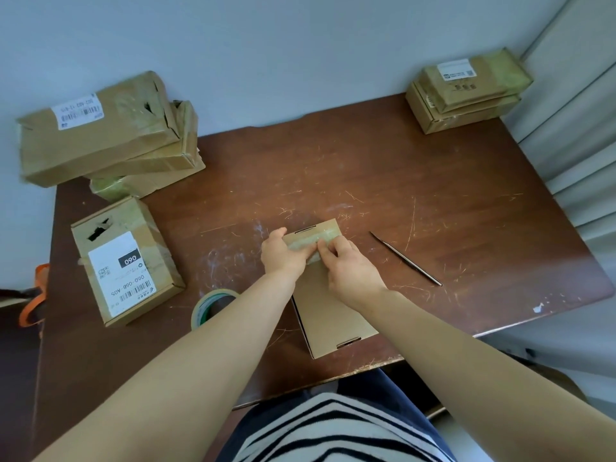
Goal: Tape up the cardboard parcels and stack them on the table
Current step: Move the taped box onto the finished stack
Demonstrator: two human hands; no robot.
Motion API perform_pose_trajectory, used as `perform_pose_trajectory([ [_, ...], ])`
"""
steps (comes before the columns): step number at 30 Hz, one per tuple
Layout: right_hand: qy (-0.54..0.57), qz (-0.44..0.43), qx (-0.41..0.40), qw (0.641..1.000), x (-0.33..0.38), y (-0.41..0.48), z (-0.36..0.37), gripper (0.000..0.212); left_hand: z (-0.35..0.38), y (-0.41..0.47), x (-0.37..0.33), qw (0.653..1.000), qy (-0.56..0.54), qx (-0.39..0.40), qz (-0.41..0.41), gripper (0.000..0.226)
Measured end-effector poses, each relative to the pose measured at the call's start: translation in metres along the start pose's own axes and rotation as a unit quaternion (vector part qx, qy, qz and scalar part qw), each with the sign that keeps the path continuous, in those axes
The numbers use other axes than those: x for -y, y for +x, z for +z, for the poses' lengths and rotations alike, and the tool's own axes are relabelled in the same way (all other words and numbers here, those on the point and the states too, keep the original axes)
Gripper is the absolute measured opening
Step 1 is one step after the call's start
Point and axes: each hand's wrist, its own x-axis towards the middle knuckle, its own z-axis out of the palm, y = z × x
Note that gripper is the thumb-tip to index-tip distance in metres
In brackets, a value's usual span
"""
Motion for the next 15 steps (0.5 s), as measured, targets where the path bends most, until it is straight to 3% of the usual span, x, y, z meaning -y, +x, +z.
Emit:
perform_pose_trajectory([
  [10, -0.003, -0.017, 0.02, 1.0, -0.0029, -0.0009, -0.0081, 0.064, -0.0056, 0.001, 0.0069, 0.997, 0.056, 0.01, 0.056, 0.067],
  [15, -0.011, -0.037, 0.025, 0.999, -0.0064, 0.0005, -0.0099, 0.062, -0.0068, -0.0016, 0.0083, 0.996, 0.054, 0.034, 0.066, 0.077],
])
